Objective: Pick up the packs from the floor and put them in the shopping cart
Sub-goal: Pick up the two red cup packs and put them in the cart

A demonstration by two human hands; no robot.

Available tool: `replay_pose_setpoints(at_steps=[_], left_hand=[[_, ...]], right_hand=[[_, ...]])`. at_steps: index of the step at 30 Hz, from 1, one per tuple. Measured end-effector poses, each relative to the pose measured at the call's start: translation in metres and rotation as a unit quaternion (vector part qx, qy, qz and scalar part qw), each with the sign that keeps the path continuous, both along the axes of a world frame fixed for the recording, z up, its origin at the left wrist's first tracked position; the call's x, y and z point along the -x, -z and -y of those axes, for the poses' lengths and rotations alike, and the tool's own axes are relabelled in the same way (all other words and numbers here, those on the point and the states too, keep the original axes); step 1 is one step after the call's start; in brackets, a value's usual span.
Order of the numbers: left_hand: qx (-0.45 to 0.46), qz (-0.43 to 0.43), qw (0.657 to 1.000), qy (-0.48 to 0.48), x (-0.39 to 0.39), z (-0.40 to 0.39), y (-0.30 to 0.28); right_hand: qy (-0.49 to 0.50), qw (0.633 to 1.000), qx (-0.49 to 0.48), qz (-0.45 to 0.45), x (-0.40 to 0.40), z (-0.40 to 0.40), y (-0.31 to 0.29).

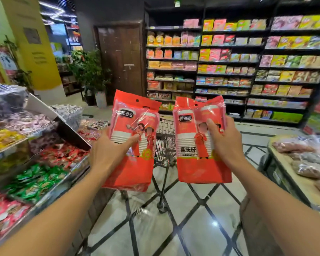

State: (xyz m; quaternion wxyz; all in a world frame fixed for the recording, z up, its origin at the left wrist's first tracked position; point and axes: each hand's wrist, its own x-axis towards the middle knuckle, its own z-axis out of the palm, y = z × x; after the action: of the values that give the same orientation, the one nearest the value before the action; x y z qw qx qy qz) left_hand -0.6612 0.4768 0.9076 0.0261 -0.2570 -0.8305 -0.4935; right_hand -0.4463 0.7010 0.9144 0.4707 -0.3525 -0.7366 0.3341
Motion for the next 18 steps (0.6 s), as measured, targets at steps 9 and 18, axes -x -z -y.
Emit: replay_pose_setpoints(at_steps=[9,18], left_hand=[[-0.009,0.019,0.999,0.046,0.088,-0.197,0.013],[0.016,0.015,0.998,0.056,0.150,-0.373,0.021]], right_hand=[[0.024,0.999,0.011,0.026,0.082,-0.164,0.016],[0.019,0.999,0.022,0.029,0.144,-0.327,0.025]])
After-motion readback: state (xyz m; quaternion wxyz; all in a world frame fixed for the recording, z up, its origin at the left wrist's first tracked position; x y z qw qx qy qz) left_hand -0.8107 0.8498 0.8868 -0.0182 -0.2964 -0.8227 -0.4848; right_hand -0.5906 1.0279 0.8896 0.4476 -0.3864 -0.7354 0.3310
